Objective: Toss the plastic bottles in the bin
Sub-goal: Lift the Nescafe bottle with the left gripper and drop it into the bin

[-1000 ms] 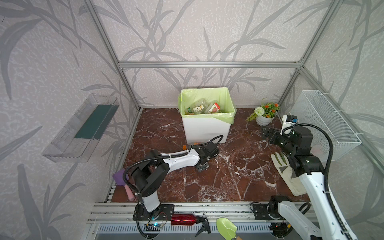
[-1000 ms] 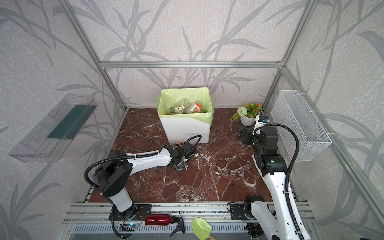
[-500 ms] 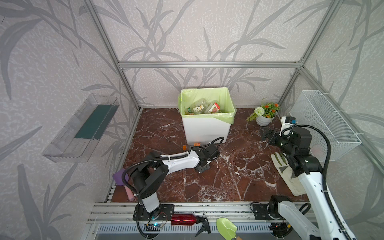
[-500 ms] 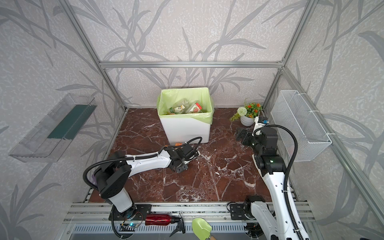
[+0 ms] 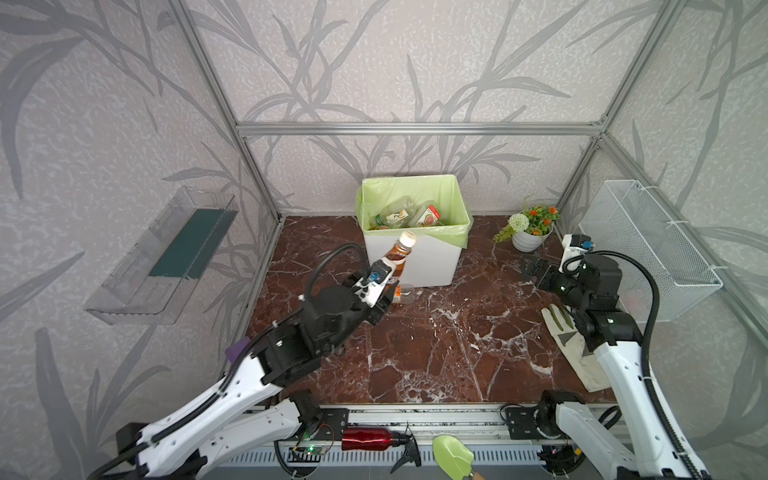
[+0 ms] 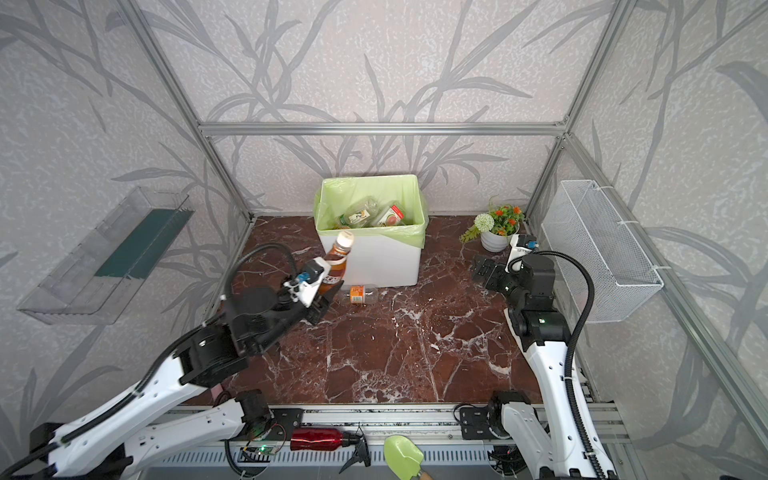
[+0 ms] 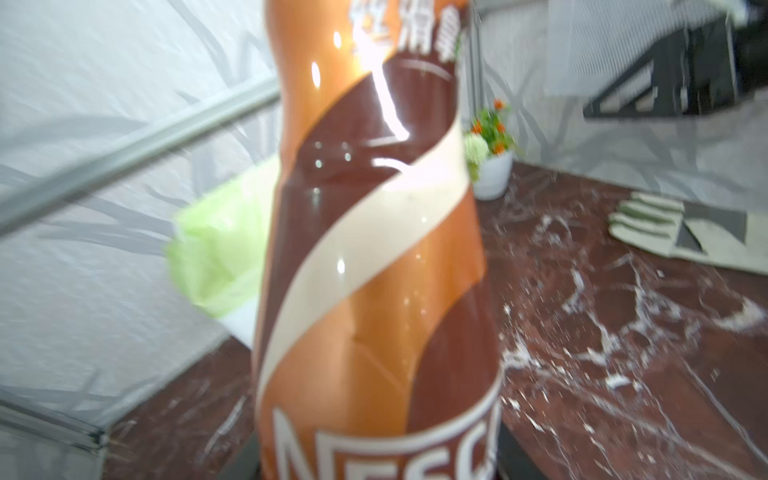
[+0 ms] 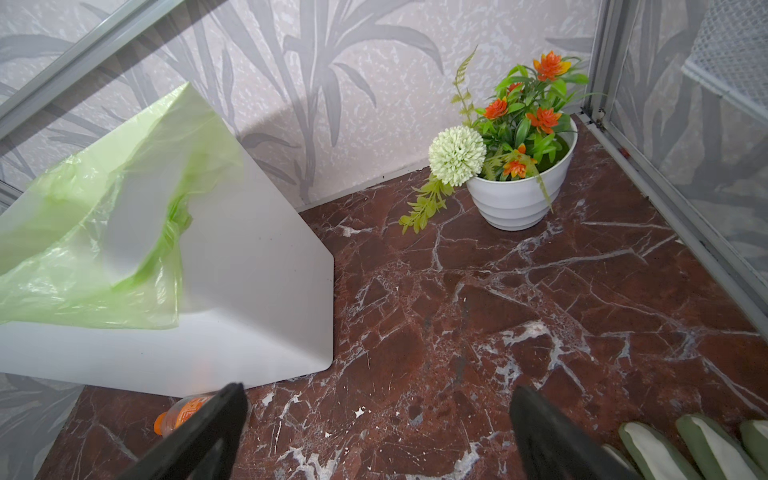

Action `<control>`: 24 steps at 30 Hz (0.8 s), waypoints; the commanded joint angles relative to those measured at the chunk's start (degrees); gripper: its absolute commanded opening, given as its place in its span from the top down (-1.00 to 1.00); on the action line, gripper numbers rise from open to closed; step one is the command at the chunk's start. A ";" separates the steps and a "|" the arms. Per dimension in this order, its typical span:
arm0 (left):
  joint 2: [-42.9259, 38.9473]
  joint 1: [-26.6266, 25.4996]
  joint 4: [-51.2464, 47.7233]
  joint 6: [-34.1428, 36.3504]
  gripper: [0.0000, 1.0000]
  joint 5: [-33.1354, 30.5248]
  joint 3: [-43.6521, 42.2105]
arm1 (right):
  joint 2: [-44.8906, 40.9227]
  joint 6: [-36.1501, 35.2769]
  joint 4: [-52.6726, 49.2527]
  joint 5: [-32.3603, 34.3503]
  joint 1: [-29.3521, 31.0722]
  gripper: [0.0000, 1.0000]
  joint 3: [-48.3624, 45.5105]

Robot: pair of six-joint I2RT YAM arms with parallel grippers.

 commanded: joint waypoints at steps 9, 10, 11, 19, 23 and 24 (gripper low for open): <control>12.05 2.77 18.33 17.10 0.28 -4.94 22.87 | -1.91 1.48 2.20 -1.66 -0.64 -0.98 -0.45; 14.80 5.24 15.83 13.76 0.28 -3.48 24.16 | -2.04 1.52 2.31 -1.78 -0.64 -0.98 -0.50; 18.49 10.05 11.44 6.54 0.28 1.41 25.53 | -2.04 1.53 2.38 -2.09 -0.72 -0.98 -0.58; 39.53 20.63 1.16 -11.33 -0.32 25.68 32.55 | -1.49 2.29 3.61 -3.45 -1.24 -0.98 -0.15; 35.14 20.41 6.22 -7.24 -0.89 20.59 35.63 | 0.16 4.10 5.56 -5.59 -1.42 -0.98 -0.36; 34.55 20.48 6.06 -6.29 -0.98 19.45 36.93 | 0.52 4.54 6.20 -6.16 -1.42 -0.98 -0.67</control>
